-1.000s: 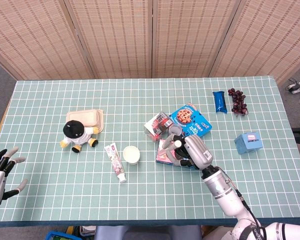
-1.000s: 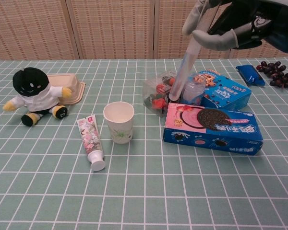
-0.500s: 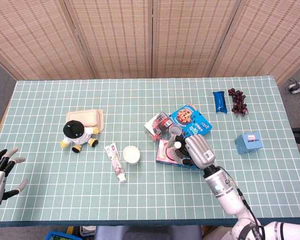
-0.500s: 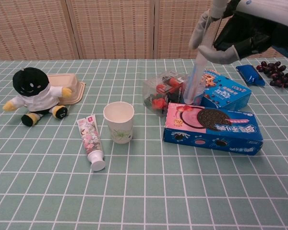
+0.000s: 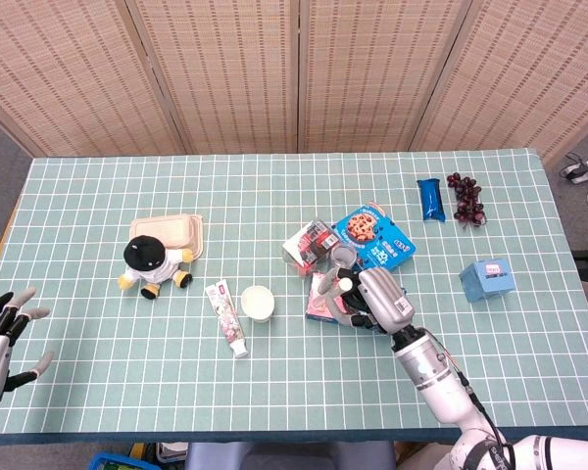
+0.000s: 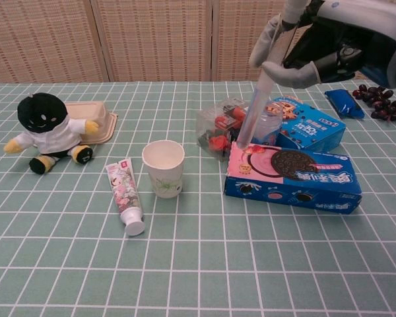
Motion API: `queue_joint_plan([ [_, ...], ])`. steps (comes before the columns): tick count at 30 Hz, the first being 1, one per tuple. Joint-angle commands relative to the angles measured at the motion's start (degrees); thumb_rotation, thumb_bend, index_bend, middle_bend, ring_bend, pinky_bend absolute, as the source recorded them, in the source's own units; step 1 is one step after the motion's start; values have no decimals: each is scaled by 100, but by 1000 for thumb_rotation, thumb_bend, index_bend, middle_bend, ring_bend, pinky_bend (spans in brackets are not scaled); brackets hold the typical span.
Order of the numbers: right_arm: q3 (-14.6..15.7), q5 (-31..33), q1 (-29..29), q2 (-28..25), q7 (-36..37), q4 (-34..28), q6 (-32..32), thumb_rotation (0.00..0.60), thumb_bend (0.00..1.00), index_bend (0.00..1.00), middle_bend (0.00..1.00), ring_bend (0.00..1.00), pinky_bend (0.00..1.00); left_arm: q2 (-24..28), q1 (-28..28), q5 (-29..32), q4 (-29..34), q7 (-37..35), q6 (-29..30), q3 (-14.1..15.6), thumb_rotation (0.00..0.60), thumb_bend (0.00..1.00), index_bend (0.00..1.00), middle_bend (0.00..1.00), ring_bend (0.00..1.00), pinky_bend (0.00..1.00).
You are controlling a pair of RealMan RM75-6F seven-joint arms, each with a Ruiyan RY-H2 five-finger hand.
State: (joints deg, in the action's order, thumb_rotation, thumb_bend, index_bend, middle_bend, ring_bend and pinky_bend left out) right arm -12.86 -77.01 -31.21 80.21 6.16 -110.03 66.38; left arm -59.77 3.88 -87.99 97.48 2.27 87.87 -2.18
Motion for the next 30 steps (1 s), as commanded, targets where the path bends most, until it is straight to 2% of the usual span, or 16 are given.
queue_joint_plan([
  [1,-5,-312,24,-126,944,11,-136,600,750,736,1000,1000,1000,0,0,0,5,3,2,-1,600,267,358,145,81,298],
  [3,36,-303,31,-165,713,67,-123,600,750,736,1000,1000,1000,0,-1,-2,7,5,3,0,600,267,358,144,81,297],
  [5,78,-206,56,-163,146,114,-33,600,750,736,1000,1000,1000,-1,-2,-3,0,2,3,0,600,267,358,144,81,297],
  [10,173,-169,117,108,-2017,351,551,600,750,736,1000,1000,1000,-8,2,6,-3,24,-7,-1,600,267,358,144,81,298],
  [13,192,-201,153,352,-2611,422,815,600,752,736,1000,1000,1000,-8,4,3,-5,35,-11,0,600,267,359,144,81,297],
  [20,73,44,186,372,-1820,140,665,600,772,736,1000,1000,1000,-1,1,3,-4,18,-4,-2,600,267,358,145,81,298],
  [24,-16,248,238,300,-822,-159,442,600,782,736,1000,1000,1000,-4,-2,9,3,16,2,-6,600,267,358,145,81,298],
  [30,-47,22,235,119,126,-227,212,600,782,736,1000,1000,1000,-1,-11,-8,6,14,25,-3,600,267,358,145,82,297],
])
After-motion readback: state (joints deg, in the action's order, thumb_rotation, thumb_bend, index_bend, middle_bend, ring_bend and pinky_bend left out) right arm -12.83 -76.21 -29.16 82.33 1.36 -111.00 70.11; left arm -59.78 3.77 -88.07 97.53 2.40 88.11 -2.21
